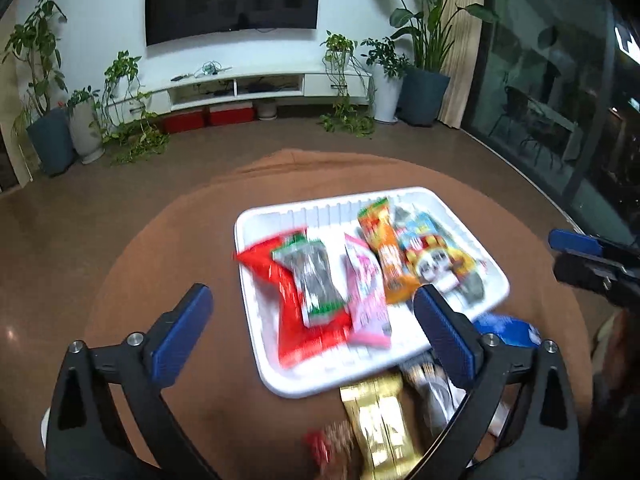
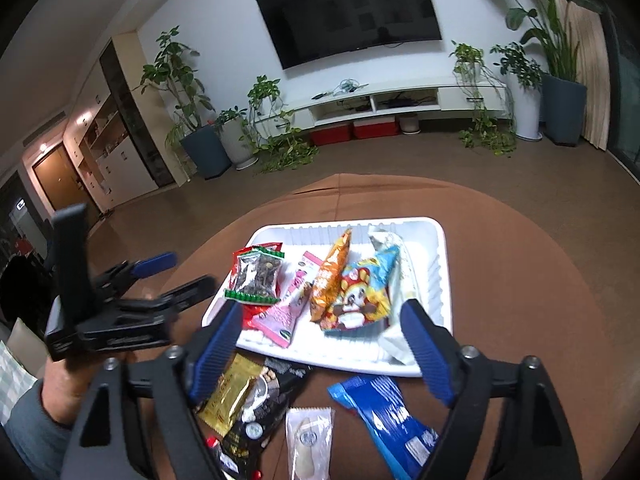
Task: Organize snacks
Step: 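Withdraw both tools from the tray back over the remaining snacks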
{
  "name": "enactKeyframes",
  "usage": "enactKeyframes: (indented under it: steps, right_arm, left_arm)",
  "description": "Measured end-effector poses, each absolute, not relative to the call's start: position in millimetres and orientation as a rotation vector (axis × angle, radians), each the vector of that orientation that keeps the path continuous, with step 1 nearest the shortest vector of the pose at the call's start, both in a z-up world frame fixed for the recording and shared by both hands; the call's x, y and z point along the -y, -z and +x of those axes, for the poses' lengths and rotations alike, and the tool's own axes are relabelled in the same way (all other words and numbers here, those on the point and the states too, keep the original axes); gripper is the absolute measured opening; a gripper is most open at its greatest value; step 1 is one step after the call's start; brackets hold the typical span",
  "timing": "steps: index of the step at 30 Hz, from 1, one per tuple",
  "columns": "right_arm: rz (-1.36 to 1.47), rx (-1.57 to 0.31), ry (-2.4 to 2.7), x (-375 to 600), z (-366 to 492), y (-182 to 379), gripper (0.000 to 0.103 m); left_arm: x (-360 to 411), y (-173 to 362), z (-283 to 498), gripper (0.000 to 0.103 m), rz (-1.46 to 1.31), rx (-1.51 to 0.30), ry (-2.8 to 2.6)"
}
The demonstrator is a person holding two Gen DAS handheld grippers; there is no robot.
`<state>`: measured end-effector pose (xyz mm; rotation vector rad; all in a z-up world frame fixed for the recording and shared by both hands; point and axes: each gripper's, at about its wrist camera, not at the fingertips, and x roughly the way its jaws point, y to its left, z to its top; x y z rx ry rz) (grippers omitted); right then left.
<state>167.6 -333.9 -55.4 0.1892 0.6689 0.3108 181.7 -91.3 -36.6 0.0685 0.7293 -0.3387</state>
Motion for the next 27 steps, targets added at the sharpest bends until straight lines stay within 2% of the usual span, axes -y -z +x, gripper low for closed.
enactKeyframes:
  steps: [12,20,22,23,24,26,27]
  right_arm:
    - [0.310,-0.709,-0.254,376.5,82.1,98.6,0.089]
    - [0.344,-0.737,-0.252,380.1,49.2,117.3,0.089]
    - [0.340,-0.731,-0.254,379.0,48.1,116.8,0.089]
    - [0.339,-0.731,-0.254,379.5,48.4,117.0,0.089]
    - [0.337,-0.733,-0.255,378.9,48.4,117.6,0.088]
    - [0.332,-0.739,-0.260,377.5,46.9,118.4,0.084]
    - [0.326,-0.743,-0.264,375.9,46.3,119.0,0.084]
  left_arm:
    - [49.6,78.6,82.9,0.103,0.059,-0.869,0.332]
    - [57.9,90.9,90.6,0.102,0.102,-0.940,0.366]
    - [64.4,93.6,98.9,0.092,0.146,-0.961,0.366]
    - [66.6,95.7,102.0,0.076,0.163,-0.977,0.373]
    - [67.7,98.2,105.8,0.063,0.174,-0.993,0.379]
    - [68.8,103.1,114.5,0.054,0.190,-1.020,0.373]
    - [68.9,105.6,117.9,0.053,0.196,-1.029,0.373]
